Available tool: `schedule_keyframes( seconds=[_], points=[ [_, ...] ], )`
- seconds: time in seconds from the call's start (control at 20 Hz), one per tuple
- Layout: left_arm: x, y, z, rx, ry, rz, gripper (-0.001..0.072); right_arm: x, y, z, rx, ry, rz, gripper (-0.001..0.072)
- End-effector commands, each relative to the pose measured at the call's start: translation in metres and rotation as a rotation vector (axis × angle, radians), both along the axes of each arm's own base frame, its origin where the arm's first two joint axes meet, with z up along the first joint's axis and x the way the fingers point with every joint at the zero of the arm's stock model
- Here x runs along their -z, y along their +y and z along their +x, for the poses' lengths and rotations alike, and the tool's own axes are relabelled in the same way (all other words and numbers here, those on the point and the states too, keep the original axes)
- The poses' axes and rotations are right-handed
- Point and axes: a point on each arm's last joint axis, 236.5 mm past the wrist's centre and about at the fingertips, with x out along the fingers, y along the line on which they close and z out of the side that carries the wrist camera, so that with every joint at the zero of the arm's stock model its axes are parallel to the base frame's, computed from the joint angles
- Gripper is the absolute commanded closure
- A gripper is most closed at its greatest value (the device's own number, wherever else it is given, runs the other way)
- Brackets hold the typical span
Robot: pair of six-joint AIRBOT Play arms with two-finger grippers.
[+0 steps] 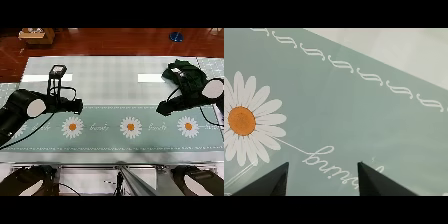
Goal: Fold the shirts.
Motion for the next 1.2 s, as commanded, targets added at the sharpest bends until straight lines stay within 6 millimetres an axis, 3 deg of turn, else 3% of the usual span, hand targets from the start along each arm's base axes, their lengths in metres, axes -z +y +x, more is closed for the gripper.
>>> schedule_keyframes(
  seconds=[0.0, 0.75, 0.9, 1.15],
  points=[
    [0.0, 0.0, 0.0, -0.001, 0.001, 0.001, 0.0018, 0.0, 0.0, 0.0, -0.001, 0.002, 0.0, 0.0201],
    [0.0, 0.0, 0.0, -0.001, 0.001, 0.001, 0.0019, 0.0, 0.0, 0.001, 0.0, -0.003, 0.0, 0.0201],
    [-0.003, -0.004, 0.008, 0.0, -0.034, -0.017, 0.0019, -0.005, 0.001, 0.02, 0.024, -0.085, 0.008, 0.0201],
    [0.001, -0.008, 0.016, 0.0, -0.047, -0.024, 0.0018, -0.008, 0.0, 0.028, 0.037, -0.116, 0.012, 0.0201]
  ],
)
